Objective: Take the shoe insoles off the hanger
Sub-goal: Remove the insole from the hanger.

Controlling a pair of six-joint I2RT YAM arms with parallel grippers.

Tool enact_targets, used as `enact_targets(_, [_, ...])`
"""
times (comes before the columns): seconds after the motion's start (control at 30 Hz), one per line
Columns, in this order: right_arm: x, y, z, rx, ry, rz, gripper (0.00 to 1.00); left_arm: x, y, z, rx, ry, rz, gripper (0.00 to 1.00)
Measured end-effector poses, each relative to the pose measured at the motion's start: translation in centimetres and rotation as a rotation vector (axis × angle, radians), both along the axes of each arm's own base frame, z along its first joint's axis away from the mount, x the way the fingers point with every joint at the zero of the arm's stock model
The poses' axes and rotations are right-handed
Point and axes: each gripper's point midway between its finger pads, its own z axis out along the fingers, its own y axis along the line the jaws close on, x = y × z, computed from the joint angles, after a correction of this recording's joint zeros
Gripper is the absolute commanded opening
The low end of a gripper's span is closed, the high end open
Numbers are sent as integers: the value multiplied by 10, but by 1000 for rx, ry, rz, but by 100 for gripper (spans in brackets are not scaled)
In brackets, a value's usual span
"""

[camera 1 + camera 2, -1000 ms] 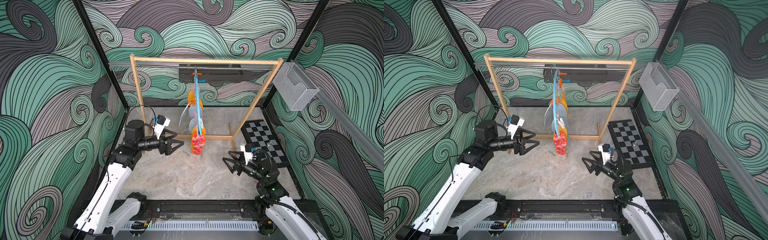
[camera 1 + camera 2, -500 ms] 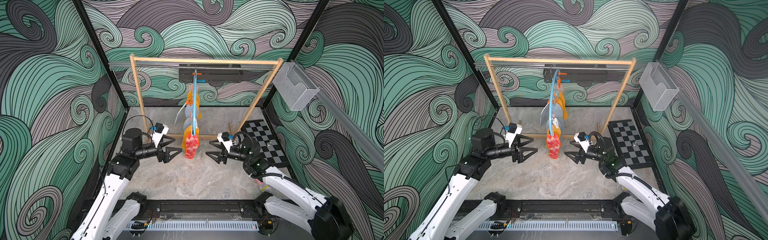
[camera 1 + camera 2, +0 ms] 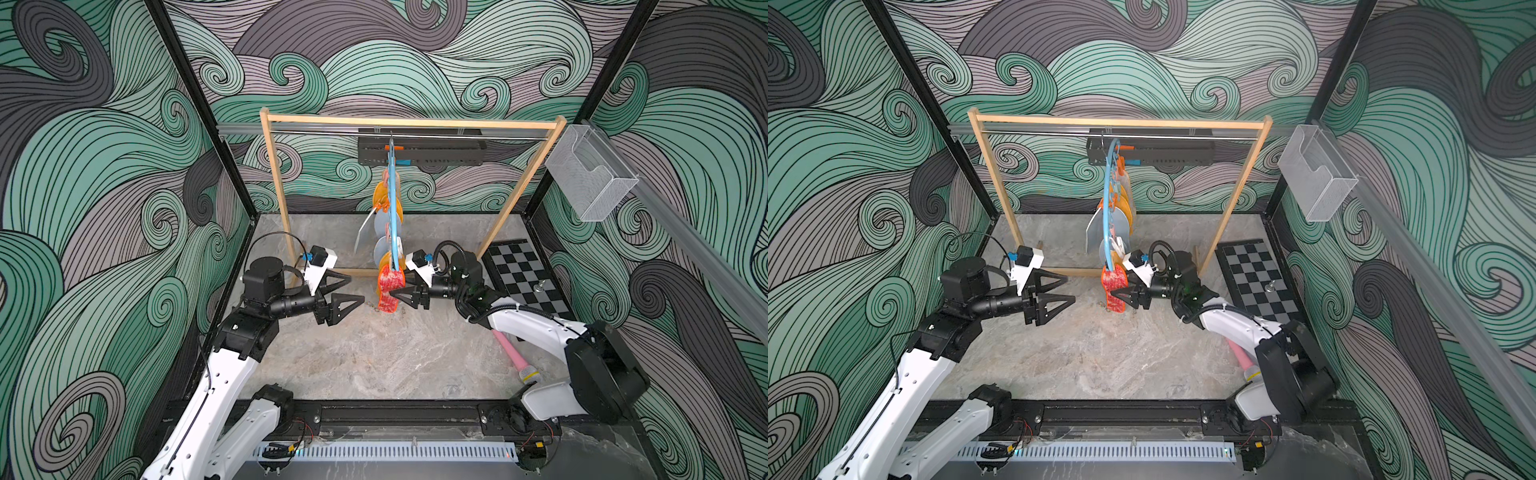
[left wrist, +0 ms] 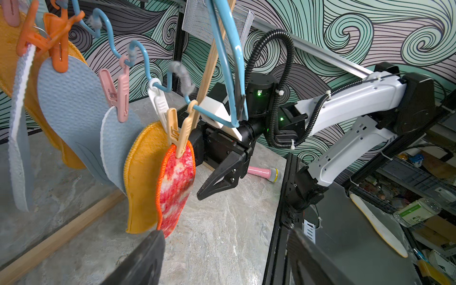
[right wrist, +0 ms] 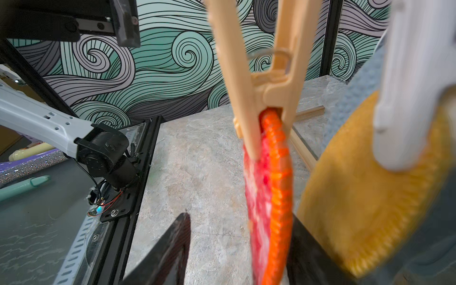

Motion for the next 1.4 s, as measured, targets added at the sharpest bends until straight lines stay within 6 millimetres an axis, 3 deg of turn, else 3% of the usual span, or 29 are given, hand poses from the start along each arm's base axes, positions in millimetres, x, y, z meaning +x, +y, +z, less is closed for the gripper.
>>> enact_targets(0.4, [-4, 11, -28, 15, 27, 66, 43, 2, 1, -2, 6, 5, 11, 78])
enact_targets(0.5, [-5, 15, -38, 30, 42, 88, 23, 2, 1, -2, 6, 4, 12, 78])
enact_targets(0.67, [-5, 20, -54, 38, 98, 114, 12, 4, 2, -3, 10, 5, 21, 79])
enact_targets(0.9, [-18, 18, -43, 70, 104, 143, 1, 5, 3, -3, 14, 1, 36, 77])
enact_targets(1.17, [-48, 5, -17, 116, 148, 172, 1, 9, 1, -6, 13, 24, 25, 78])
enact_targets(1.27, [-54, 2, -12, 128, 165, 182, 1, 16, -6, -13, 5, 78, -5, 80])
enact_targets(1.4, [-63, -3, -20, 120, 185, 182, 1, 27, -25, -16, 16, 163, -81, 74])
